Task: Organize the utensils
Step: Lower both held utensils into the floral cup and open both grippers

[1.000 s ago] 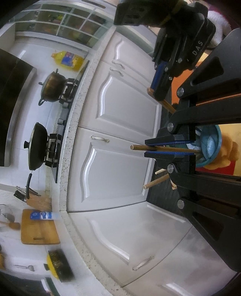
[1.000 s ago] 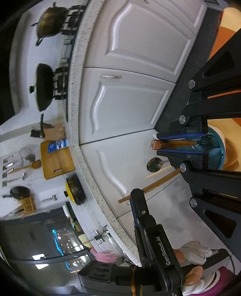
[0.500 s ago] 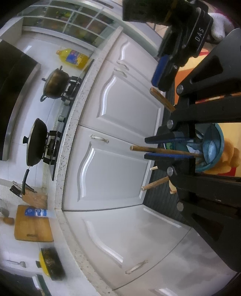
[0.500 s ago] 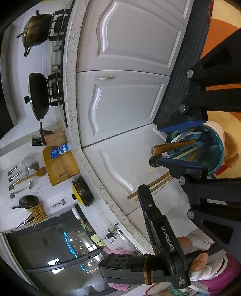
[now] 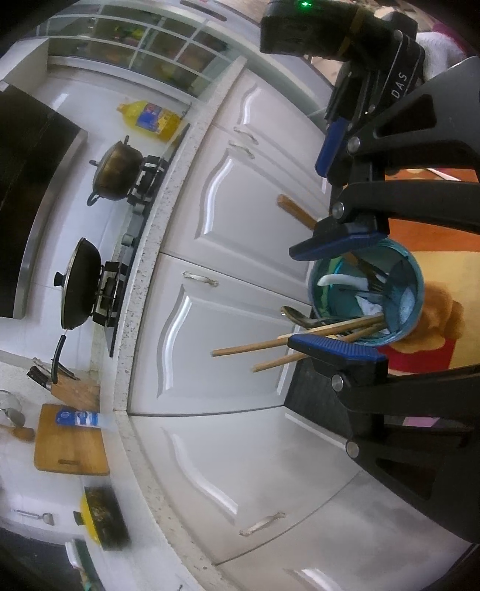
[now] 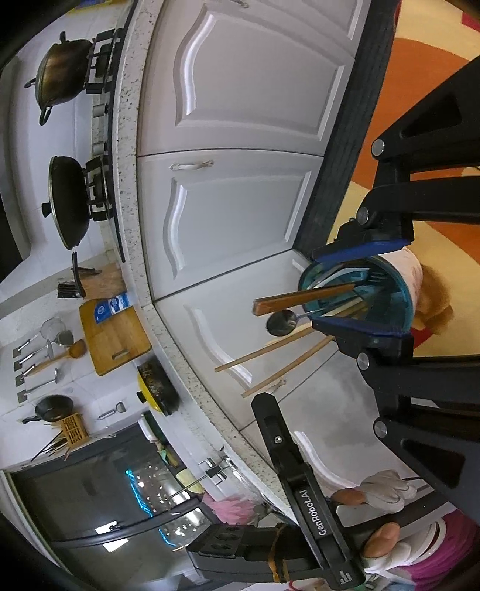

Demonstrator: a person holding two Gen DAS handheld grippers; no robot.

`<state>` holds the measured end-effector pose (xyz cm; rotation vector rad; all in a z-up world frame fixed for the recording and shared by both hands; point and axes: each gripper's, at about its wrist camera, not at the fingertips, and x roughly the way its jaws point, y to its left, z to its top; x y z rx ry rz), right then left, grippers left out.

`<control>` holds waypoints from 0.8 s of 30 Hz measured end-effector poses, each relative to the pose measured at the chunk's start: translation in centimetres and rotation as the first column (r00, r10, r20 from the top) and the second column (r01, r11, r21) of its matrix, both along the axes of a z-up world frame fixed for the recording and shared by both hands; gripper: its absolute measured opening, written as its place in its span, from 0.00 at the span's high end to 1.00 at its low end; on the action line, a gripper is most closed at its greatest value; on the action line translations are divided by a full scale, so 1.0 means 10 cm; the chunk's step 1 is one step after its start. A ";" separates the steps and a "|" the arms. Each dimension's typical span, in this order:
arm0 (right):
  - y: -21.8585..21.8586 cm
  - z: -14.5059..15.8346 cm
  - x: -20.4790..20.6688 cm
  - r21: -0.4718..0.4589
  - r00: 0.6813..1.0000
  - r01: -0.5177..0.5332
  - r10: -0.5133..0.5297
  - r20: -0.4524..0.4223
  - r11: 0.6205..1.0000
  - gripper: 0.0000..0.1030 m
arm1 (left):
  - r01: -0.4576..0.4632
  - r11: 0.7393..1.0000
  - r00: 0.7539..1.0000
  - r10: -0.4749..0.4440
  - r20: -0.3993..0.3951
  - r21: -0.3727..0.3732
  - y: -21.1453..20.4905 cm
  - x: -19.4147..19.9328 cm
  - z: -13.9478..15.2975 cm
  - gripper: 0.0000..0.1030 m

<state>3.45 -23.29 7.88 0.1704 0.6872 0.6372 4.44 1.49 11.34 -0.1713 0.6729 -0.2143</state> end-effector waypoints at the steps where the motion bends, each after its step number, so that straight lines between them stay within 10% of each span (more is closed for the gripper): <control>1: 0.00 0.00 -0.02 -0.003 1.000 -0.001 0.001 -0.001 1.000 0.72 | -0.001 1.000 1.000 0.001 -0.002 0.003 -0.01 -0.02 -0.01 0.61; 24: 0.05 0.17 -0.03 -0.024 0.998 0.010 -0.008 0.060 1.000 0.68 | -0.002 1.000 1.000 0.002 -0.020 0.030 -0.04 -0.22 -0.17 0.61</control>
